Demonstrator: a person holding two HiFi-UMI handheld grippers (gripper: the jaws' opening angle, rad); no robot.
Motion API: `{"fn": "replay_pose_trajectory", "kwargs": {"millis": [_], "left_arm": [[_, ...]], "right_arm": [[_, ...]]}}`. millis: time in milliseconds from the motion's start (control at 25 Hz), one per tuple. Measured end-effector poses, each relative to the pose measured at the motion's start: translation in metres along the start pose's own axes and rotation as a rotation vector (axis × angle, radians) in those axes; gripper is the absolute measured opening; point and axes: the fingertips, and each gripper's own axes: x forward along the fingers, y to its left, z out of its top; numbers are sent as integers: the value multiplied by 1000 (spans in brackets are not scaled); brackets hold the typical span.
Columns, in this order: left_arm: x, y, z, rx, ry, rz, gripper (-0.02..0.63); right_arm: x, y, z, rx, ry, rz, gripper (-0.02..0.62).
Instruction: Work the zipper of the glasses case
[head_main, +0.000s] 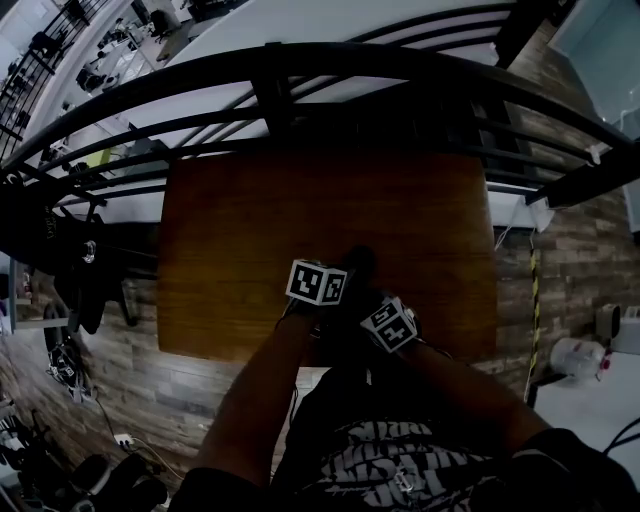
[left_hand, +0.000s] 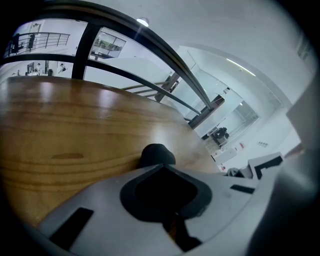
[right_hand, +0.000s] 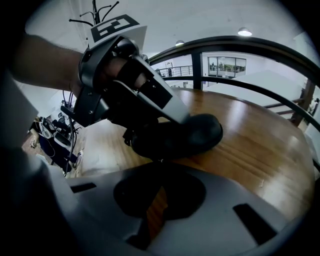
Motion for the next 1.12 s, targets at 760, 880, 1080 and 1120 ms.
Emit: {"fn": "replay_pose_trajectory", "kwargs": {"millis": [760,880,1080,1120], "left_arm": [[-5,3,0,7,-1,8,0],[-5,5,3,17,-6,15,0],[-5,4,1,21,-3,21,0],[-5,5,1,23,-4,25,0]], "right_arm": [[-3,-26,6,37,-7,-37,-2],[-2,-30,9,35,-12,-38,-2],[-2,-38,9,40,-13,-48,-2],[-2,-40,10,35,-13,-49,-2]]}}
